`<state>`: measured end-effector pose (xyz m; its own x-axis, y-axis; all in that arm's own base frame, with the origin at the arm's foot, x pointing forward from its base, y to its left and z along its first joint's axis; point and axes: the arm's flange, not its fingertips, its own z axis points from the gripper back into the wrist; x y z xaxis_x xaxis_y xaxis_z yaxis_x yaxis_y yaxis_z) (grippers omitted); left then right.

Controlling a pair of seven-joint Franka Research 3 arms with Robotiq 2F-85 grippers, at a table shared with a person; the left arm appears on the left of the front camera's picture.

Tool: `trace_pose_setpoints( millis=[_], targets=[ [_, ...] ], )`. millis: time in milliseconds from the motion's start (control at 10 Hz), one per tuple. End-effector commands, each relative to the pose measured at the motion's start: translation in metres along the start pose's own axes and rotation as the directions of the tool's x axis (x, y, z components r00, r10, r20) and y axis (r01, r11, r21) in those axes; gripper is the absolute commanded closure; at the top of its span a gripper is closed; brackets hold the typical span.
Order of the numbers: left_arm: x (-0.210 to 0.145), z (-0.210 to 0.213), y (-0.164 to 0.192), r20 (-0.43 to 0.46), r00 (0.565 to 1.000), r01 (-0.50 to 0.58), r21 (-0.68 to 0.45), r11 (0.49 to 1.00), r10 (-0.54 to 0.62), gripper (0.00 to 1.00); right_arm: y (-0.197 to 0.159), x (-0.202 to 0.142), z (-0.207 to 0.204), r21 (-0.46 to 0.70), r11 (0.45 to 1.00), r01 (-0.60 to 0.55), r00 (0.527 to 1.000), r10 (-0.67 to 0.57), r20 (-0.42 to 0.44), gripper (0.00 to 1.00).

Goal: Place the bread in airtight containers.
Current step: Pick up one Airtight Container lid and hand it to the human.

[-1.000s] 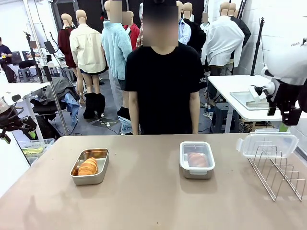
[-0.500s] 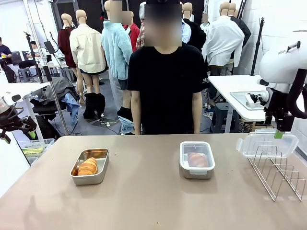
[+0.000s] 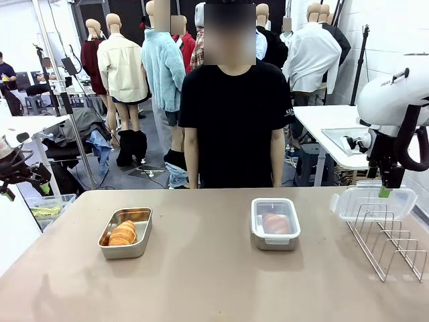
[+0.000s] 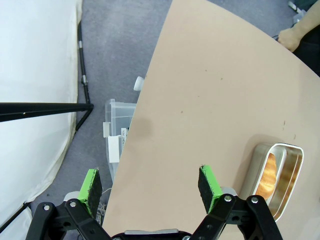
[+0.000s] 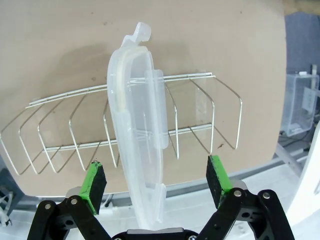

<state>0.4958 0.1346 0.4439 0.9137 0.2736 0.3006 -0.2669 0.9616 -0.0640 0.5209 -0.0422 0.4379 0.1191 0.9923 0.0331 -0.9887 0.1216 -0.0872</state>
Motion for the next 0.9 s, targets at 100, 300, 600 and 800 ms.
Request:
trace_pose_setpoints(
  millis=[100, 300, 600, 800],
  targets=[
    [0.000, 0.001, 0.002, 0.002, 1.000, -0.003, 0.002, 1.000, 0.003, 0.00, -0.010, 0.004, -0.010, -0.011, 1.000, 0.009, 1.000, -0.009, -0.023, 0.00],
    [0.000, 0.001, 0.002, 0.002, 1.000, -0.003, 0.002, 1.000, 0.003, 0.00, -0.014, 0.003, -0.015, -0.017, 1.000, 0.016, 1.000, -0.016, -0.013, 0.00],
    [0.000, 0.001, 0.002, 0.002, 1.000, -0.003, 0.002, 1.000, 0.003, 0.00, -0.016, 0.002, -0.018, -0.010, 1.000, 0.024, 1.000, -0.024, -0.018, 0.39],
    [0.000, 0.001, 0.002, 0.002, 1.000, -0.003, 0.002, 1.000, 0.003, 0.00, -0.016, 0.002, -0.018, -0.010, 1.000, 0.029, 0.999, -0.029, -0.020, 0.79]
  ],
)
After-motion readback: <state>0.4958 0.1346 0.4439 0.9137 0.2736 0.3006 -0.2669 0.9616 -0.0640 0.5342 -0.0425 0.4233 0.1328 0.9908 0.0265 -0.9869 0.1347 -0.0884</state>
